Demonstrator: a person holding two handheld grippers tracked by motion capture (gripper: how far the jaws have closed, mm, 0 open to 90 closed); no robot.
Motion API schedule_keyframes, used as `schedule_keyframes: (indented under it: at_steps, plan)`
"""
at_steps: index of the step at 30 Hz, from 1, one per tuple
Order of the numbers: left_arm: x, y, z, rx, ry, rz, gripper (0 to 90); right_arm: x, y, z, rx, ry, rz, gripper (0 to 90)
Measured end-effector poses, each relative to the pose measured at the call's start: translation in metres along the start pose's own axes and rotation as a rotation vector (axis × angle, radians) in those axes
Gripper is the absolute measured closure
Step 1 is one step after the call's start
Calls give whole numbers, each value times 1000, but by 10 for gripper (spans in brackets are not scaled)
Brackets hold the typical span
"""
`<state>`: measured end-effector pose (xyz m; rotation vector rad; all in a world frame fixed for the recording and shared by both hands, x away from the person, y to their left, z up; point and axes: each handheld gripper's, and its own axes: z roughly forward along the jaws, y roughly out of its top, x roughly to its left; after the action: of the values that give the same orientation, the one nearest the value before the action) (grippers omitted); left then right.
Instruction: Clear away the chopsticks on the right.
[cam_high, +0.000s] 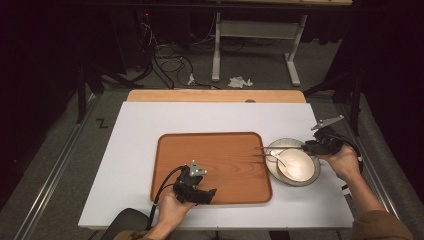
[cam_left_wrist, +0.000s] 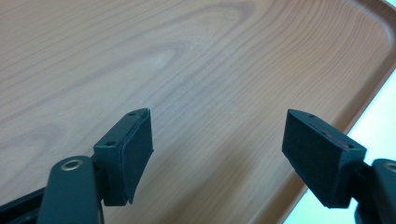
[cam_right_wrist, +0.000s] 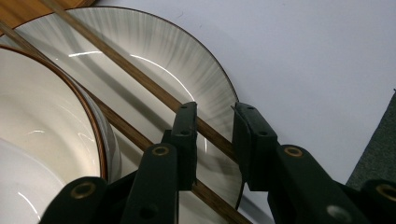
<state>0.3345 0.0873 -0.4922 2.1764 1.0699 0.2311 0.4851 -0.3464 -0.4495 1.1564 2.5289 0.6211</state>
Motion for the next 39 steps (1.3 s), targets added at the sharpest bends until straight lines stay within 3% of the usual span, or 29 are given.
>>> schedule_keyframes:
  at_steps: [15,16,18,26,39]
  plan:
    - [0,0,0,2,-1,1,247,2,3,-2,29,26,20,792]
    - [-1,0,1,-1,-2,-5,247,2,3,-5,28,29,25,848]
    - [-1,0,1,0,-1,-5,247,2,3,-6,36,29,14,857]
    - [-1,0,1,4,-2,0,248,5,5,2,30,7,-36,741]
    - [-1,0,1,-3,0,-6,247,6,9,0,70,31,-19,797]
